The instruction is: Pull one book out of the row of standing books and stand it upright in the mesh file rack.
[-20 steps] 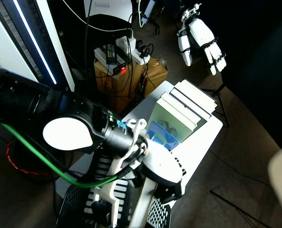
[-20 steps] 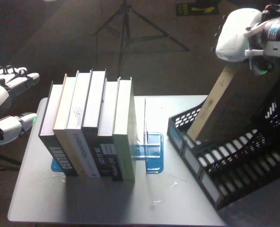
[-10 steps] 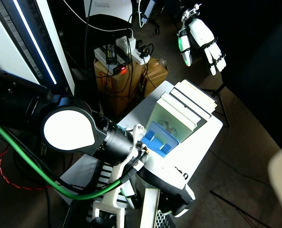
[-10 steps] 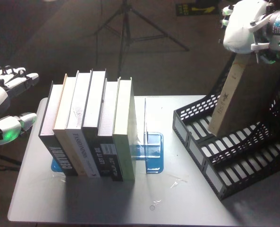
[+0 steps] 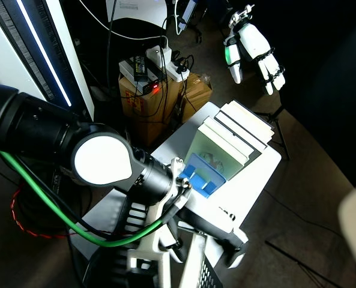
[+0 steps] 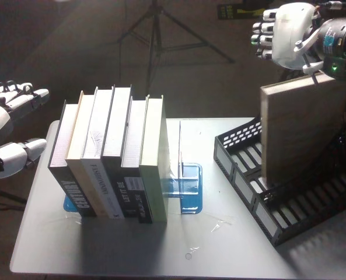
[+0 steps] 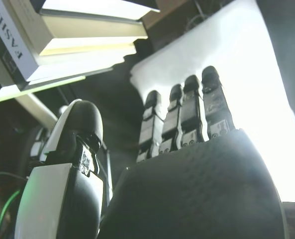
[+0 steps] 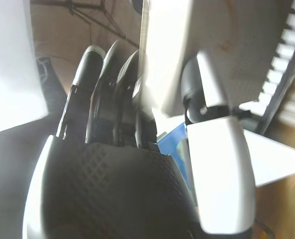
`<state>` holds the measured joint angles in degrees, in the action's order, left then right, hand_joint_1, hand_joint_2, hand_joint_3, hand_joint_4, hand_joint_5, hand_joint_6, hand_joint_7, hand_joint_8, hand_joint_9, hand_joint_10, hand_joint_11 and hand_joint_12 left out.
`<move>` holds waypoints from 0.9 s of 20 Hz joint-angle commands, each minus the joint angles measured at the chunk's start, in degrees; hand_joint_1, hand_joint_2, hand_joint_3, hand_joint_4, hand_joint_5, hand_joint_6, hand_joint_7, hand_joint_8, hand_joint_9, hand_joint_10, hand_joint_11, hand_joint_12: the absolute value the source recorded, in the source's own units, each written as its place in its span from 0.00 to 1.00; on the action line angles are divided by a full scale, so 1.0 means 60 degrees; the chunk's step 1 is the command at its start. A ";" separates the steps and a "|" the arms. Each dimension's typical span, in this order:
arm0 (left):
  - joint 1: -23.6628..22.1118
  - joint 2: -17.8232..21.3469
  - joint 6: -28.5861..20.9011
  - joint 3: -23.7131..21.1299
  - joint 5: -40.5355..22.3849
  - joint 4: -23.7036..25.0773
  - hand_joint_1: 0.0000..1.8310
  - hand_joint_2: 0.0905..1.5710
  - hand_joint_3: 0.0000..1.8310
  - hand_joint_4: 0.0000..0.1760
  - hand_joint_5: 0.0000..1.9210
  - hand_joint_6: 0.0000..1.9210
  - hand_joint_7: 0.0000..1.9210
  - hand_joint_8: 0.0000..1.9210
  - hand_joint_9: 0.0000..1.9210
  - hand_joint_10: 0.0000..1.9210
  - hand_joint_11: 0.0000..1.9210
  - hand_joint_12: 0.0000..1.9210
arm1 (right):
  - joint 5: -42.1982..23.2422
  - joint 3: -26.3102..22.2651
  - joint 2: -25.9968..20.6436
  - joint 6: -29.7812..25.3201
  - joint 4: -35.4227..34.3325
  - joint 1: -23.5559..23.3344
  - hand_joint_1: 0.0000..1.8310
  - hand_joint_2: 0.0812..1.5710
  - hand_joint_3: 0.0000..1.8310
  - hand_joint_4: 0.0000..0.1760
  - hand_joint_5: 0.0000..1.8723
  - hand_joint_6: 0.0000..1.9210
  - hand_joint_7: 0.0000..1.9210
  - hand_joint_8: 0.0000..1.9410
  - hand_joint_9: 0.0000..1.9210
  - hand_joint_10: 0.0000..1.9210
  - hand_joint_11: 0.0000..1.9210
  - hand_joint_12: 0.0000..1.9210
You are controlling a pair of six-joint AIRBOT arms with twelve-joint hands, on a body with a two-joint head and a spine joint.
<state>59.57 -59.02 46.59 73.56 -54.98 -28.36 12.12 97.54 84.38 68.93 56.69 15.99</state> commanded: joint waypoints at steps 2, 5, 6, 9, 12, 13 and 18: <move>-0.0025 0.0046 -0.0050 0.0084 -0.1168 -0.0066 0.29 0.89 0.00 0.15 0.07 0.00 0.00 0.00 0.00 0.00 0.00 0.00 | -0.0192 0.0070 -0.0141 0.0064 0.0221 0.0010 0.55 0.66 0.00 0.00 0.06 0.00 0.03 0.00 0.00 0.00 0.00 0.00; -0.0021 0.0035 -0.0051 0.0090 -0.1154 -0.0062 0.27 0.90 0.00 0.19 0.07 0.00 0.00 0.00 0.00 0.00 0.00 0.00 | -0.0201 0.0049 -0.0174 0.0064 0.0232 0.0021 0.50 0.64 0.00 0.00 0.01 0.00 0.00 0.00 0.00 0.00 0.00 0.00; -0.0021 0.0023 -0.0062 0.0101 -0.1149 -0.0062 0.26 0.90 0.00 0.20 0.07 0.00 0.00 0.00 0.00 0.00 0.00 0.00 | -0.0240 0.0036 -0.0213 0.0064 0.0230 0.0021 0.46 0.64 0.00 0.00 0.00 0.00 0.00 0.00 0.00 0.00 0.00 0.00; -0.0020 0.0018 -0.0082 0.0094 -0.1168 -0.0057 0.28 0.90 0.00 0.21 0.07 0.00 0.00 0.00 0.00 0.00 0.00 0.00 | -0.0489 -0.0167 -0.0488 0.0064 0.0230 0.0021 0.51 0.67 0.00 0.00 0.00 0.00 0.00 0.00 0.00 0.00 0.00 0.00; 0.0002 0.0021 -0.0100 0.0075 -0.1197 -0.0059 0.30 0.89 0.00 0.09 0.08 0.00 0.01 0.00 0.00 0.00 0.00 0.00 | -0.1118 -0.0533 -0.0892 0.0064 0.0226 0.0020 0.47 0.65 0.00 0.00 0.00 0.00 0.00 0.00 0.00 0.00 0.00 0.00; 0.0020 0.0024 -0.0109 0.0062 -0.1211 -0.0073 0.30 0.89 0.00 0.12 0.08 0.00 0.01 0.00 0.00 0.00 0.00 0.00 | -0.1408 -0.0691 -0.1021 0.0064 0.0212 0.0020 0.49 0.65 0.00 0.00 0.00 0.00 0.00 0.00 0.00 0.00 0.03 0.01; 0.0023 0.0046 -0.0115 0.0028 -0.1282 -0.0076 0.29 0.88 0.00 0.18 0.09 0.00 0.02 0.00 0.00 0.00 0.00 0.00 | -0.2962 -0.1486 -0.1697 0.0064 -0.1295 0.0020 0.46 0.61 0.00 0.00 0.00 0.00 0.00 0.00 0.00 0.00 0.00 0.23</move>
<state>59.70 -59.07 46.17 73.56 -55.46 -28.34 -1.10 88.12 74.76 68.88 48.38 16.64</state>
